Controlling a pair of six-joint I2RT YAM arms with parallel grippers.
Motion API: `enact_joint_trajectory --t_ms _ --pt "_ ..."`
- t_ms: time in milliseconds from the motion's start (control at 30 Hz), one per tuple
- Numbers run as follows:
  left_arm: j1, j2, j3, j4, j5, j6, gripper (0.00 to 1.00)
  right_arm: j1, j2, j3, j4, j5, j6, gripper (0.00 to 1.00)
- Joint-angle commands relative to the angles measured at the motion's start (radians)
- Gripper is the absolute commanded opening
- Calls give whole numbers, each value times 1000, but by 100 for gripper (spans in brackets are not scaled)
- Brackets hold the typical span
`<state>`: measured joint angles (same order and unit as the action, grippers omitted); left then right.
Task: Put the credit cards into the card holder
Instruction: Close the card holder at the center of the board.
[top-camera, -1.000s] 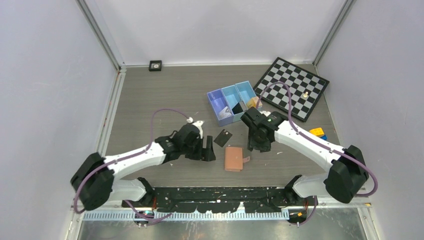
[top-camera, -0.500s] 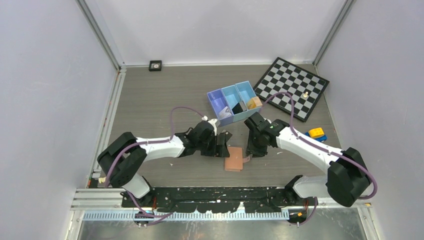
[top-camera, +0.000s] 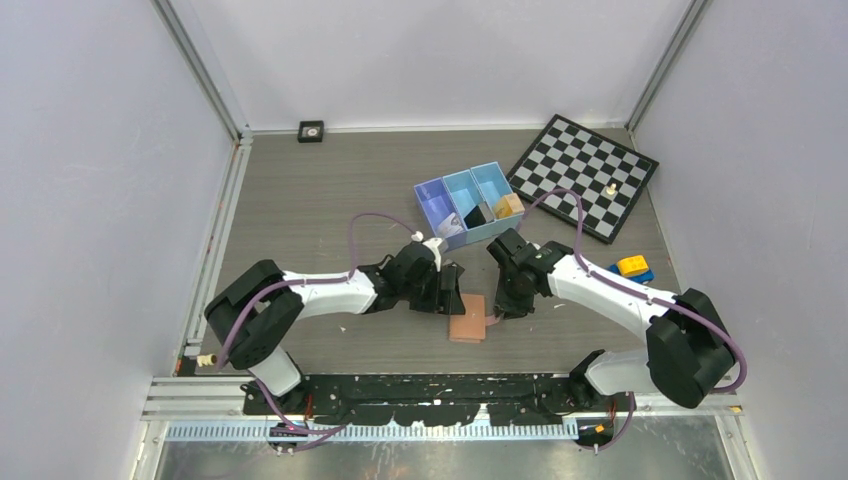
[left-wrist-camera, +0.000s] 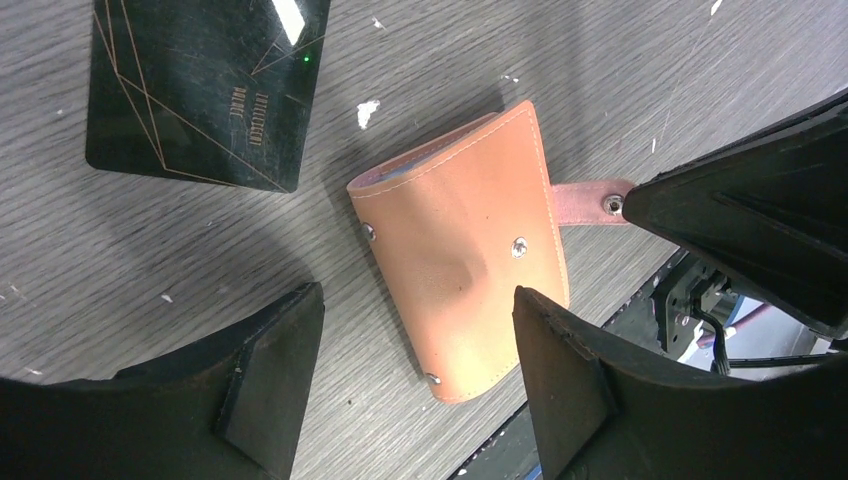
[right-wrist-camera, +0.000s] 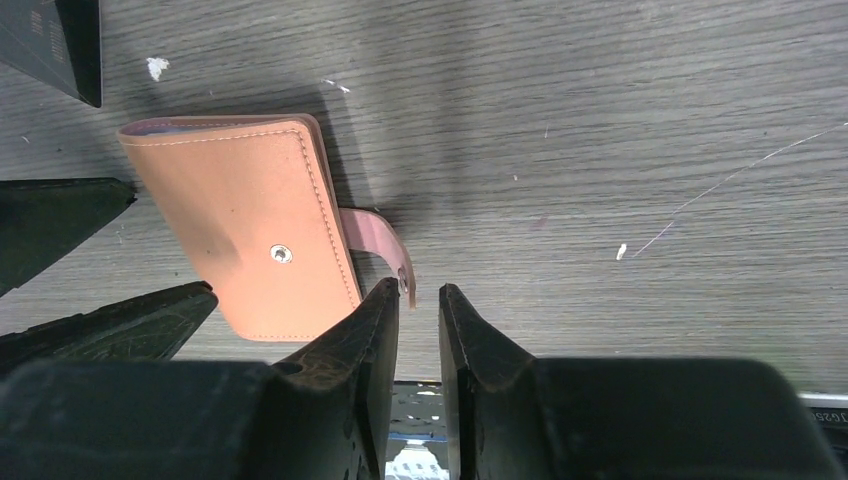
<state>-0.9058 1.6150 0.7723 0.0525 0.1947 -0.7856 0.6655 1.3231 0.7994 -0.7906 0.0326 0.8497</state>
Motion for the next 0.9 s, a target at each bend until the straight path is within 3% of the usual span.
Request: enact_joint_trajectory --t_ms 0,267,567,867 --pt "-11 24 29 -12 -9 13 71 -1 -8 -5 21 12 12 25" --pt "-21 36 38 -24 -14 19 70 -1 -8 -18 45 -10 17 18" --pt "-29 52 43 -40 -29 23 67 -1 -32 -7 48 -19 24 1" --pt "-60 77 77 -142 -102 56 43 -2 -16 39 86 -19 27 0"
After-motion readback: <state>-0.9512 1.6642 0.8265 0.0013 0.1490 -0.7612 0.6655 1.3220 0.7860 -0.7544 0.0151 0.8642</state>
